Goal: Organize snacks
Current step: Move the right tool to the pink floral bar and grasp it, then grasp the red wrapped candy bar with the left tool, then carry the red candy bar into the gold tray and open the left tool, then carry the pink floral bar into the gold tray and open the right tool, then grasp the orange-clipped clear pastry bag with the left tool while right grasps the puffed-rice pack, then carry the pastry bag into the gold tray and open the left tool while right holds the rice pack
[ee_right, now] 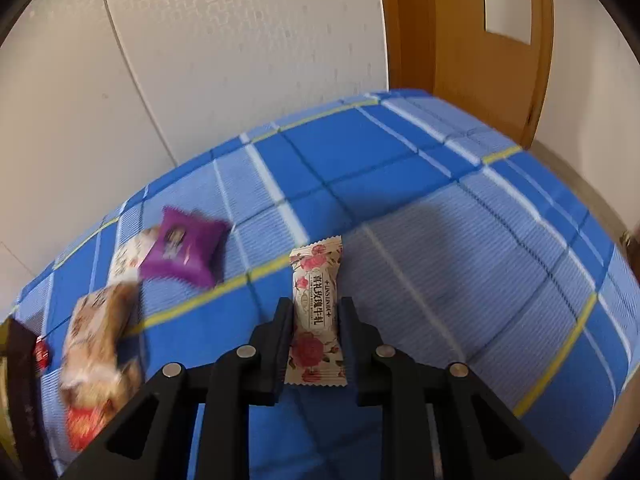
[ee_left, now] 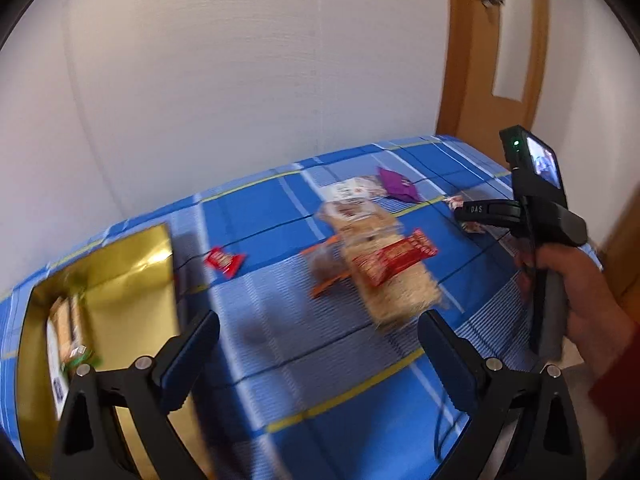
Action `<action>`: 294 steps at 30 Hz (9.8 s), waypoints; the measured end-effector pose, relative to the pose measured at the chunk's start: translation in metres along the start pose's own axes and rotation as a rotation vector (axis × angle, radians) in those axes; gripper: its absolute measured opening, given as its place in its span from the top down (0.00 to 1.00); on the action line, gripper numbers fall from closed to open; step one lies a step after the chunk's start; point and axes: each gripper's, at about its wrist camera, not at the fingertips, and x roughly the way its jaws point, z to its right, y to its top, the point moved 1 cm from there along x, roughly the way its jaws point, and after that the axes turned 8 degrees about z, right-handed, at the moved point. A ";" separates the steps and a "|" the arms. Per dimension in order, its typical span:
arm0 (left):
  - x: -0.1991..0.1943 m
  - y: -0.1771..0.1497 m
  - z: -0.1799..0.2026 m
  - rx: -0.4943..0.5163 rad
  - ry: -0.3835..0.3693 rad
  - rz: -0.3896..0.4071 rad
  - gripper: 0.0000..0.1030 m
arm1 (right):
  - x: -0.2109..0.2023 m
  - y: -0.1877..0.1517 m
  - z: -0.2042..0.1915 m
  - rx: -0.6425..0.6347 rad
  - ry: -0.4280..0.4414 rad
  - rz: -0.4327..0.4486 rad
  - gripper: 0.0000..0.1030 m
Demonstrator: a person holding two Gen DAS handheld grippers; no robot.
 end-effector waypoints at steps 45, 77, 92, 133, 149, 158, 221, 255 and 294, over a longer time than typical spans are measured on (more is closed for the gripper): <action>0.117 0.029 0.064 0.006 -0.196 -0.260 0.76 | -0.023 -0.022 0.003 0.025 0.053 -0.022 0.77; 0.035 0.013 -0.095 -0.292 -0.055 -0.168 0.78 | -0.026 -0.024 -0.006 -0.066 -0.008 -0.002 0.77; 0.048 -0.030 -0.249 -0.500 0.216 -0.249 0.78 | -0.027 -0.026 -0.010 -0.101 -0.037 0.005 0.77; -0.034 -0.070 -0.253 -0.412 0.494 -0.077 0.28 | -0.061 -0.030 -0.021 0.025 0.082 0.103 0.78; -0.040 -0.097 -0.245 -0.334 0.463 -0.125 0.19 | -0.123 -0.070 -0.175 -0.227 0.439 0.110 0.78; -0.055 -0.103 -0.262 -0.376 0.487 -0.110 0.17 | -0.139 -0.100 -0.321 -0.547 0.522 -0.031 0.78; -0.069 -0.053 -0.175 -0.439 0.346 -0.036 0.09 | -0.068 -0.041 -0.085 -0.017 0.262 -0.019 0.35; 0.093 0.017 -0.023 -0.187 0.168 -0.242 0.08 | -0.067 -0.074 -0.048 -0.272 0.178 0.056 0.23; 0.077 0.018 -0.039 -0.268 -0.002 -0.209 0.63 | -0.063 -0.080 -0.054 -0.291 0.129 0.063 0.24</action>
